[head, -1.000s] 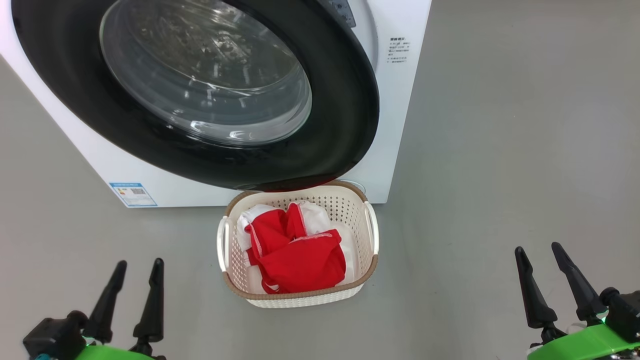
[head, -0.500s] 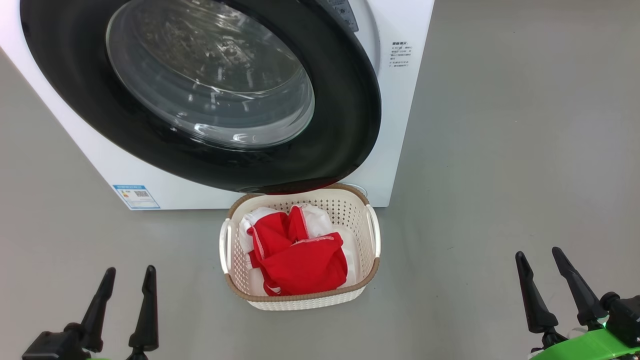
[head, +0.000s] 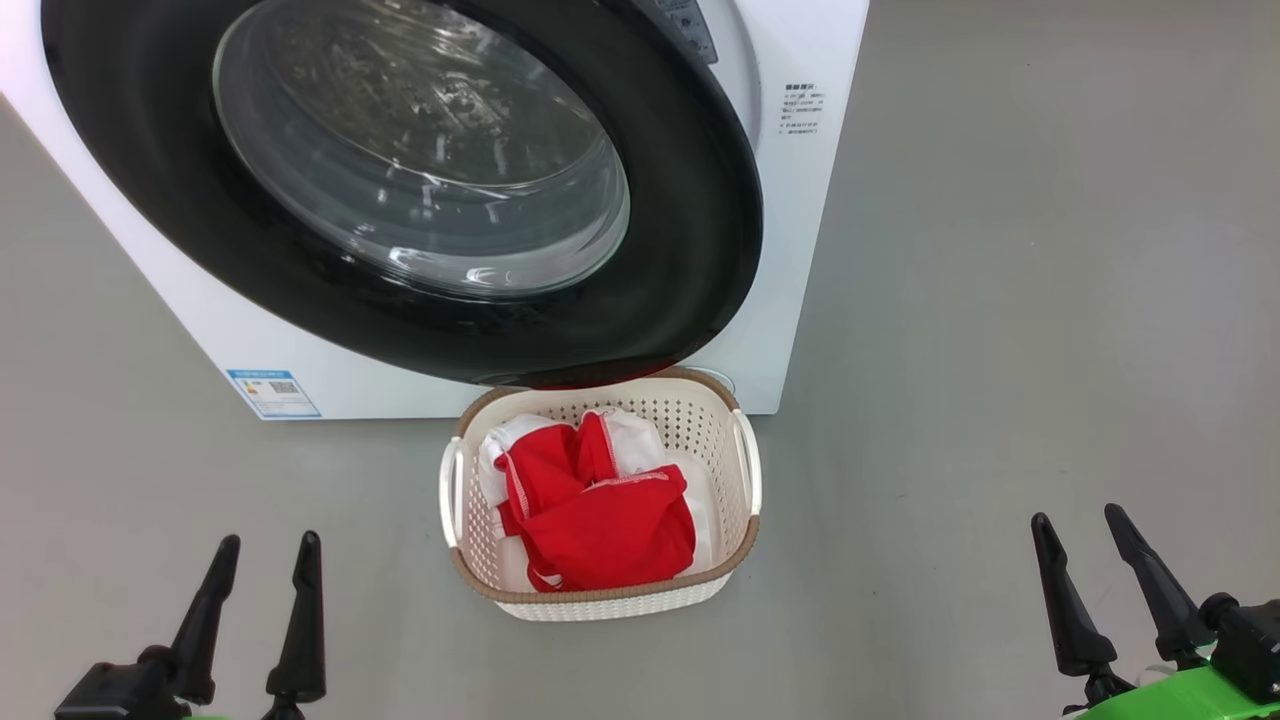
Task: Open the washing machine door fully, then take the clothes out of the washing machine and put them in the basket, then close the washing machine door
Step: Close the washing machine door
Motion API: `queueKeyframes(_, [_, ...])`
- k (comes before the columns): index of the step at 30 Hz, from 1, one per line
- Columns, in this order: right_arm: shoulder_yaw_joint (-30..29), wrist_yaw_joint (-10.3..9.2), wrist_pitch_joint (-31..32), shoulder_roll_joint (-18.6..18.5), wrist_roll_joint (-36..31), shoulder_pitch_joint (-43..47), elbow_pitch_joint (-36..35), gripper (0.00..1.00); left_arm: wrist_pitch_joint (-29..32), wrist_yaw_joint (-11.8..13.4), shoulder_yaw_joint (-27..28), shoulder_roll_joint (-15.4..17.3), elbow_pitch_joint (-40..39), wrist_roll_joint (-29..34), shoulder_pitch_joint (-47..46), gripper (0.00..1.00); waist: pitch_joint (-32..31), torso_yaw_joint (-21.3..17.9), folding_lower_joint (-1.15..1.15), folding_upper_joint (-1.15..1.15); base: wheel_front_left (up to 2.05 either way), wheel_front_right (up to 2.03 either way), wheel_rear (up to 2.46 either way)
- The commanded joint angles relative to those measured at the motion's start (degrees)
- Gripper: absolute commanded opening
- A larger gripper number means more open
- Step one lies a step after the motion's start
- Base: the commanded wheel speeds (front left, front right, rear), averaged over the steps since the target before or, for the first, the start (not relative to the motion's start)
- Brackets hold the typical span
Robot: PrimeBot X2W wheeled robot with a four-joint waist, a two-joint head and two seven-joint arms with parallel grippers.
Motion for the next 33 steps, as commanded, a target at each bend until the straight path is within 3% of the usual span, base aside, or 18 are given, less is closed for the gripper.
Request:
queueKeyframes(1, [0.80, 0.36, -0.37, -1.33, -0.85, -0.68, -1.50, 1.00, -0.46, -0.32, 1.97, 0.90, -1.17, 0.45, -1.00, 1.00, -0.07, 0.04, 0.00, 0.00, 0.00, 0.00, 0.00])
queueKeyframes(7, [0.99, 0.36, -0.37, -1.26, -0.89, -0.69, -1.61, 1.00, -0.46, -0.32, 1.85, 0.69, -1.15, 0.43, -0.98, 1.00, -0.17, 0.24, 0.00, 0.00, 0.00, 0.00, 0.00])
queueKeyframes(9, [1.09, 0.36, -0.37, -1.26, -0.84, -0.79, -1.71, 0.58, -0.46, -0.32, 1.76, 0.61, -1.13, 0.42, -1.07, 1.00, -0.13, 0.38, 0.00, 0.00, 0.00, 0.00, 0.00])
queueKeyframes(11, [1.40, 0.36, -0.37, -1.32, -0.71, -1.02, -1.79, 0.29, -0.46, -0.32, 1.63, 0.50, -1.16, 0.44, -1.21, 1.00, -0.05, 0.54, 0.00, 0.00, 0.00, 0.00, 0.00])
queueKeyframes(12, [1.52, 0.36, -0.37, -1.36, -0.64, -1.19, -1.81, 0.04, -0.46, -0.32, 1.55, 0.43, -1.18, 0.44, -1.27, 1.00, -0.02, 0.64, 0.00, 0.00, 0.00, 0.00, 0.00])
queueKeyframes(13, [1.69, 0.36, -0.37, -1.43, -0.58, -1.39, -1.82, 0.00, -0.46, -0.32, 1.45, 0.36, -1.19, 0.45, -1.31, 1.00, 0.00, 0.74, 0.00, 0.00, 0.00, 0.00, 0.00])
queueKeyframes(33, [8.60, 0.36, -0.37, -3.71, 0.56, -11.72, -1.27, 0.00, -0.46, -0.32, -1.01, -2.47, -1.28, -0.33, -1.66, 1.00, 1.36, 6.92, 0.00, 0.00, 0.00, 0.00, 0.00])
